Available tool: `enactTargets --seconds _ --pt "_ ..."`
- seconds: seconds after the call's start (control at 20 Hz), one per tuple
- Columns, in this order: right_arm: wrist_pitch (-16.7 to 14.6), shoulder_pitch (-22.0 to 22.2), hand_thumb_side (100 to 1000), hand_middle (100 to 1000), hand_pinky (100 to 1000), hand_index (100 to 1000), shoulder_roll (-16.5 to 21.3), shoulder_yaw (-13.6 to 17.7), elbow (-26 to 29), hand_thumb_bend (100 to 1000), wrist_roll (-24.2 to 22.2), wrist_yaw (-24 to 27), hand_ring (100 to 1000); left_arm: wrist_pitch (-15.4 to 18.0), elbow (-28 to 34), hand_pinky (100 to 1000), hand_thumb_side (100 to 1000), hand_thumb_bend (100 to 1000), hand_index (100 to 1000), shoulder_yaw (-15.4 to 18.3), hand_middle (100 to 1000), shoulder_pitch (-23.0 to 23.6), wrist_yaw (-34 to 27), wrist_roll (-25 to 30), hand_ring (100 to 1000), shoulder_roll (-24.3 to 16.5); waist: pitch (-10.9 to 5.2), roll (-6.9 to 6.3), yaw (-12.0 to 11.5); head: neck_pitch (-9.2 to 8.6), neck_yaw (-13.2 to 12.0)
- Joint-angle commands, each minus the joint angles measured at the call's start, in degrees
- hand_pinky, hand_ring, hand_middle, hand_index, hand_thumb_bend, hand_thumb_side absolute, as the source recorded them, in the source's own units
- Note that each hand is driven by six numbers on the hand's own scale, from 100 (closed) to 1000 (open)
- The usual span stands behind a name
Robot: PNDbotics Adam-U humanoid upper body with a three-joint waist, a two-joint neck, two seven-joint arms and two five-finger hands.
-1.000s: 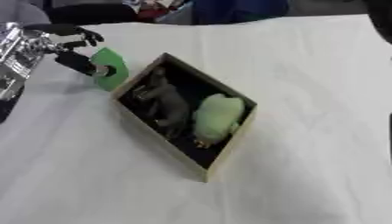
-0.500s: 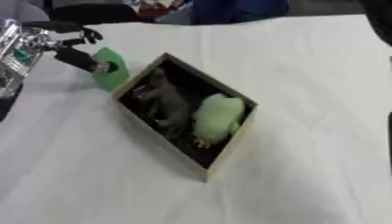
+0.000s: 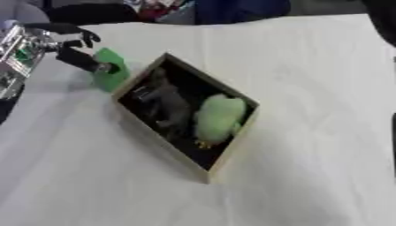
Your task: Pick up objects on the table and place them in the box.
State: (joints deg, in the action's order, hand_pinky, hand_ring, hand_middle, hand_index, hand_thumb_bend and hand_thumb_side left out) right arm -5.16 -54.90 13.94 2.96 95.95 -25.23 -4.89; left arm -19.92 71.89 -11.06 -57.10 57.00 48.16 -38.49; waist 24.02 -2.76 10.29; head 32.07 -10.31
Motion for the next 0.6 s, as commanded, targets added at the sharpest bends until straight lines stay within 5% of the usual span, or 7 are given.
enactTargets --seconds 0.05,0.6 --pt "-0.03 -0.84 925 825 1000 849 0.59 0.48 0.45 100 -0.13 0.32 948 -1.47 -0.42 835 789 552 961 0.26 815 -1.37 0.88 0.46 885 -0.46 -1.19 0.01 0.11 -0.87 -0.22" --pt "0.05 -0.88 928 825 1000 850 0.53 0.63 0.53 100 -0.19 0.30 949 -1.14 -1.58 790 802 465 779 -0.50 699 -1.46 2.22 -0.17 822 0.85 -0.94 -0.04 0.19 -0.81 -0.36"
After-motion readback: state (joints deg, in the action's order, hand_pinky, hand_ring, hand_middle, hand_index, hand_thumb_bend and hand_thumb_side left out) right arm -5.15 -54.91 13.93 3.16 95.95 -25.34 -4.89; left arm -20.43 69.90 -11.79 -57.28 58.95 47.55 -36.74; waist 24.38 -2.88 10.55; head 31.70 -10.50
